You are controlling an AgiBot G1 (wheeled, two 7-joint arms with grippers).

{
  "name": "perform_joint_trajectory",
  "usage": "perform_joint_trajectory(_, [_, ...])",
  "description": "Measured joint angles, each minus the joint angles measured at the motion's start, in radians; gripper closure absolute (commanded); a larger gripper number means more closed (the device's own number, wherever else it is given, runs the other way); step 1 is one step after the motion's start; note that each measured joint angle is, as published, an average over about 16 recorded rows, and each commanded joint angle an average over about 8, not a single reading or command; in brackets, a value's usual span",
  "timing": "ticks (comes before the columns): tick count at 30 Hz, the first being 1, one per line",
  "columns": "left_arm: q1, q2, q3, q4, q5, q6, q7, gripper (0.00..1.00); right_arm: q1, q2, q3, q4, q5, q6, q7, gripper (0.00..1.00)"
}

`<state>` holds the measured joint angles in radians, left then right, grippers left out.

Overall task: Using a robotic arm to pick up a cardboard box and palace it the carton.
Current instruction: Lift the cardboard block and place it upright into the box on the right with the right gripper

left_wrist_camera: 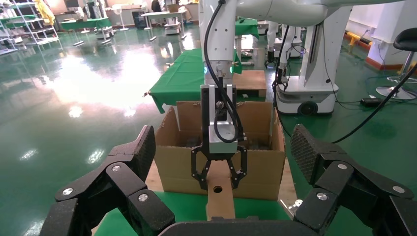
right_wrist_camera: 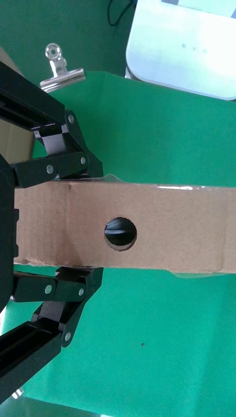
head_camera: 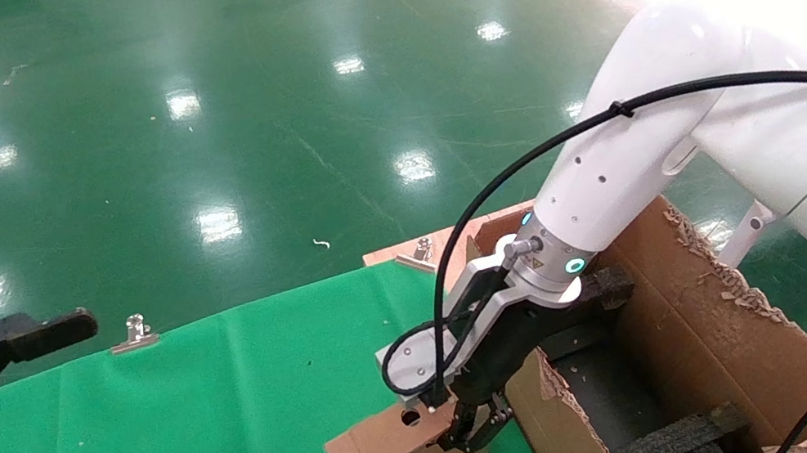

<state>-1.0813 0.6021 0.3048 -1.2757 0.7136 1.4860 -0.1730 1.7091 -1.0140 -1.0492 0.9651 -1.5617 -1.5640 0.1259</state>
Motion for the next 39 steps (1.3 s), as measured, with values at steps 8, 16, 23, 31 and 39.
perform_joint_trajectory(8, [0.0,0.0,0.0,0.0,0.0,0.0,0.0,0.0,0.089,0.021,0.019,-0.045,0.037,-0.002,-0.009,1.0])
perform_joint_trajectory(16, [0.0,0.0,0.001,0.0,0.0,0.0,0.0,0.0,0.244,0.057,0.022,-0.087,0.071,-0.014,-0.028,1.0])
perform_joint_trajectory(23, [0.0,0.0,0.001,0.0,-0.001,0.0,0.001,0.0,0.355,0.108,-0.015,-0.084,0.092,-0.02,-0.023,1.0])
perform_joint_trajectory(31, [0.0,0.0,0.001,0.0,-0.001,0.0,0.001,0.0,0.443,0.225,-0.094,-0.015,0.096,-0.023,0.037,1.0])
perform_joint_trajectory(39, [-0.001,0.0,0.002,0.0,-0.001,0.0,0.001,0.0,0.52,0.415,-0.2,0.119,0.078,-0.026,0.14,1.0])
